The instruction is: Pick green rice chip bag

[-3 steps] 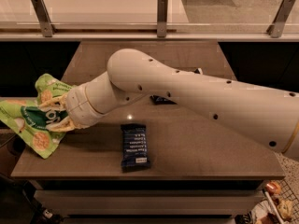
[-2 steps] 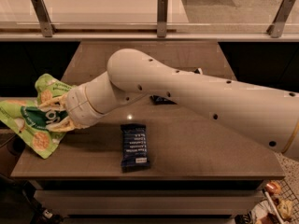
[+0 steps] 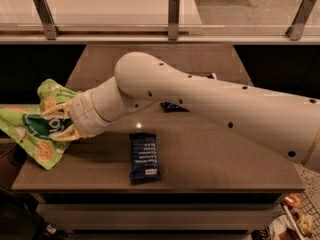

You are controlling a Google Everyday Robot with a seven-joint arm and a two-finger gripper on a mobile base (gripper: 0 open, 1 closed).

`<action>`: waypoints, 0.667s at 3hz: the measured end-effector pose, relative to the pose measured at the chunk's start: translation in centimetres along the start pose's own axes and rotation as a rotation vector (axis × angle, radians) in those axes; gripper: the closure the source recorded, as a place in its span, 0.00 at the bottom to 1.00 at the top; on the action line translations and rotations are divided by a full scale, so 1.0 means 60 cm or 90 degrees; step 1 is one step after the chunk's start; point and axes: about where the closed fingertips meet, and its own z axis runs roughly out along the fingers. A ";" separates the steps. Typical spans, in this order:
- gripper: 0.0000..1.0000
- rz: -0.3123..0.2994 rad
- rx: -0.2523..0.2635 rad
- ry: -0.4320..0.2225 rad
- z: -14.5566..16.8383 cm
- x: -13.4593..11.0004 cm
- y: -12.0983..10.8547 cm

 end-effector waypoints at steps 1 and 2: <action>1.00 -0.006 -0.018 0.031 -0.032 -0.005 -0.020; 1.00 -0.014 -0.047 0.081 -0.083 -0.011 -0.059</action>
Offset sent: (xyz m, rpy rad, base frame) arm 0.0408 -0.0489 0.1002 -0.2505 -0.0866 -0.0644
